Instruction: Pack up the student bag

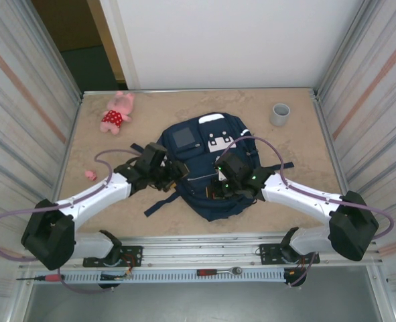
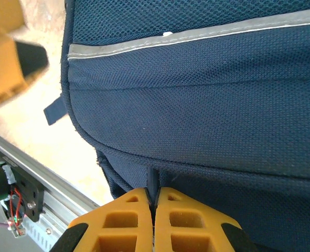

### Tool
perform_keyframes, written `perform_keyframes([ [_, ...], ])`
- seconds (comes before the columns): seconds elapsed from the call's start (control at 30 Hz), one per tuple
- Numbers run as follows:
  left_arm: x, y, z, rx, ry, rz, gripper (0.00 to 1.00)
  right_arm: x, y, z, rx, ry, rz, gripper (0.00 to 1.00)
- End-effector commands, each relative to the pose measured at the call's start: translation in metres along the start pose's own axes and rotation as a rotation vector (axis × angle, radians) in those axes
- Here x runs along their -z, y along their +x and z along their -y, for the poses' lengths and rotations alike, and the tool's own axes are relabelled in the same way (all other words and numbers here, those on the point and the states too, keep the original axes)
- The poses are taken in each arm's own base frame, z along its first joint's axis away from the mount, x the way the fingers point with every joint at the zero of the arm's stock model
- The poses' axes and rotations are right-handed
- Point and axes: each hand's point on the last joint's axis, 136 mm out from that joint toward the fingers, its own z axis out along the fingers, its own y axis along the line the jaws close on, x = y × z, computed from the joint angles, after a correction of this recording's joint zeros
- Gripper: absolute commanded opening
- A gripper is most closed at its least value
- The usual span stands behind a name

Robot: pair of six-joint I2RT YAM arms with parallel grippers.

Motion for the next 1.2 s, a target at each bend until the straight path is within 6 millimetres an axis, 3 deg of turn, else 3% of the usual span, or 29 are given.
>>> perform_keyframes([
  [0.0,-0.008,0.005,0.008,0.144,0.033,0.005,0.55,0.009,-0.012,-0.013,0.04,-0.025,0.047,0.0],
  [0.2,-0.033,0.013,0.027,0.178,0.077,-0.056,0.47,0.008,-0.01,-0.013,0.048,-0.031,0.036,0.0],
  [0.37,-0.036,0.017,0.035,0.189,0.1,-0.087,0.39,0.009,-0.008,-0.011,0.045,-0.027,0.039,0.0],
  [0.57,-0.031,0.014,0.031,0.183,0.1,-0.064,0.06,0.009,-0.006,-0.009,0.052,-0.019,0.037,0.0],
  [0.63,-0.029,0.014,0.026,0.175,0.077,-0.064,0.0,0.011,-0.007,-0.005,0.063,0.007,0.036,0.0],
  [0.93,-0.025,0.018,0.03,0.149,0.083,-0.086,0.0,-0.002,-0.015,-0.003,0.101,0.068,0.004,0.17],
  [1.17,-0.023,0.018,0.031,0.142,0.086,-0.086,0.0,-0.01,-0.015,0.0,0.125,0.099,-0.034,0.21],
])
